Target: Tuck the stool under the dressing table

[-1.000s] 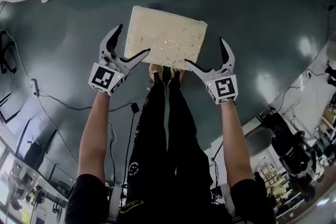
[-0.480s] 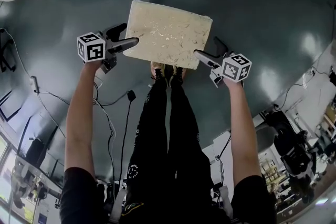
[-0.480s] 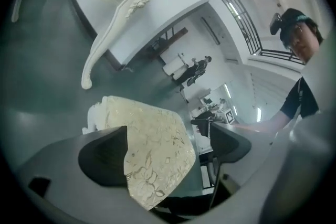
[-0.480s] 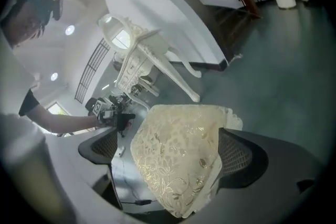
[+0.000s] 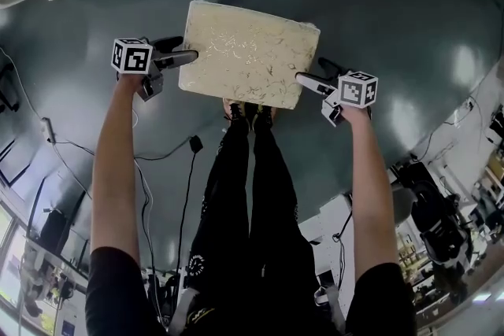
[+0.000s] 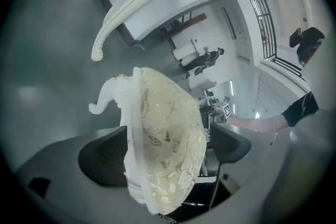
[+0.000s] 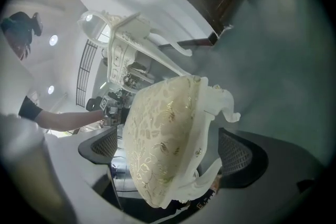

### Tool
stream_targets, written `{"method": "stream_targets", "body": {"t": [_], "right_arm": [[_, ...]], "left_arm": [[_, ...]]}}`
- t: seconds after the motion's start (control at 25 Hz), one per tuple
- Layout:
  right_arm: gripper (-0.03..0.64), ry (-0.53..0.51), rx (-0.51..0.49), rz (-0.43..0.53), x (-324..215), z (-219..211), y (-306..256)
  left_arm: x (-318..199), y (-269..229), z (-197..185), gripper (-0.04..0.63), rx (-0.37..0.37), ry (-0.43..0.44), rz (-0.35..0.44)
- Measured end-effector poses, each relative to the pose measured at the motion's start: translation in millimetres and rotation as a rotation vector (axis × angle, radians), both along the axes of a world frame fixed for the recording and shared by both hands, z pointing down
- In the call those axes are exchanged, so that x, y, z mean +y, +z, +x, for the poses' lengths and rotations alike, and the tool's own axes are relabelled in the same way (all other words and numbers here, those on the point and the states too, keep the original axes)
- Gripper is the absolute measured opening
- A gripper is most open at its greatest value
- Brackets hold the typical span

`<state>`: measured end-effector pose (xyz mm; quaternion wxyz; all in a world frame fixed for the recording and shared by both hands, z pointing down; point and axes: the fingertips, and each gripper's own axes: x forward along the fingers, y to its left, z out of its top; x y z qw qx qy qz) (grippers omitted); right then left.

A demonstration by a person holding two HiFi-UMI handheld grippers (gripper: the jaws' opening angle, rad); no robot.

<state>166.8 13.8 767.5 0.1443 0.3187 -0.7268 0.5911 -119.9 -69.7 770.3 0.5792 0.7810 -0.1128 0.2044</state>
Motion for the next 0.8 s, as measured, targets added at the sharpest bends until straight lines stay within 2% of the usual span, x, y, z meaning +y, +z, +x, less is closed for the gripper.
{"method": "stream_targets", "body": {"t": [0.32, 0.48, 0.6, 0.8], "right_arm": [[0.598, 0.006, -0.072, -0.094, 2, -11, 34], [0.598, -0.002, -0.081, -0.123, 3, -22, 51], [0.598, -0.009, -0.099, -0.143, 3, -29, 62], [0.600, -0.027, -0.143, -0.134, -1, -42, 64]], "left_arm": [[4, 33, 5, 0.480, -0.021, 0.013, -0.058], [5, 51, 3, 0.480, -0.049, 0.051, -0.073], [6, 56, 7, 0.482, -0.016, 0.058, -0.102], [7, 63, 6, 0.504, -0.001, 0.065, -0.104]]}}
